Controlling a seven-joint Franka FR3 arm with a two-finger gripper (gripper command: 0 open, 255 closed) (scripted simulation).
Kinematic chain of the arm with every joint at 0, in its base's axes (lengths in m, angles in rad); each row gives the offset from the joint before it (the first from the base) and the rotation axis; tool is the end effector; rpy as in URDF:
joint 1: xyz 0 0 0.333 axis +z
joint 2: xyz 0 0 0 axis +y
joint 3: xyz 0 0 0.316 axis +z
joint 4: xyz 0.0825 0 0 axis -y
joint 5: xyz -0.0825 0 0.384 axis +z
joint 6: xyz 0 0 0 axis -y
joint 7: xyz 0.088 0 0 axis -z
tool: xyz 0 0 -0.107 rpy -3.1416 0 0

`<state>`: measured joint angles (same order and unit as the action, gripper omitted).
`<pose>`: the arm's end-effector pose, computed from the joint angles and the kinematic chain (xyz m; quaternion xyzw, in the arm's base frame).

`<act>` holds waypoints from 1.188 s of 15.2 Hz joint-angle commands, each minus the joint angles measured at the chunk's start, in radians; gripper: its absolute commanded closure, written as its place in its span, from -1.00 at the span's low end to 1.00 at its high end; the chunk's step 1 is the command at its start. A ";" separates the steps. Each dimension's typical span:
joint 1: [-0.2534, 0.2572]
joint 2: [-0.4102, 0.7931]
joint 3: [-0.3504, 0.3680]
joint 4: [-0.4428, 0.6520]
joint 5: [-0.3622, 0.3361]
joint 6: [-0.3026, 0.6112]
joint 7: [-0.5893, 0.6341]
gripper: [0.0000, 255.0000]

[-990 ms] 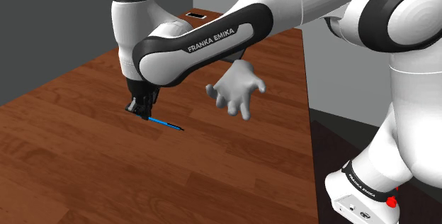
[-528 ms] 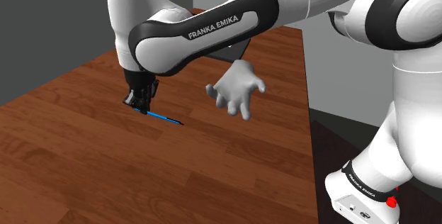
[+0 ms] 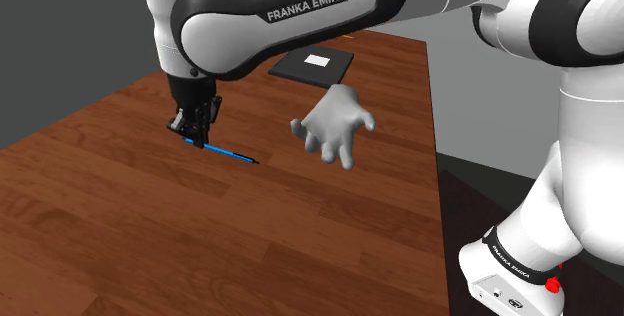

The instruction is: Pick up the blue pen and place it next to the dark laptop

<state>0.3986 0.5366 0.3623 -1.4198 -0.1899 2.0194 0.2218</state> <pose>0.5552 0.4467 0.4115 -0.9602 -0.2748 -0.0421 0.0253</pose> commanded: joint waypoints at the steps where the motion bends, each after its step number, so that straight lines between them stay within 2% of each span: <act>1: 0.000 -0.005 0.001 0.021 0.003 -0.026 -0.003 1.00; 5: 0.002 -0.013 0.004 0.055 0.007 -0.067 -0.006 1.00; 11: -0.118 -0.104 -0.009 -0.079 0.053 -0.018 -0.131 1.00; 18: -0.242 -0.166 -0.037 -0.164 0.099 0.008 -0.287 1.00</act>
<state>0.1724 0.3760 0.3298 -1.5769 -0.0957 2.0255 -0.0426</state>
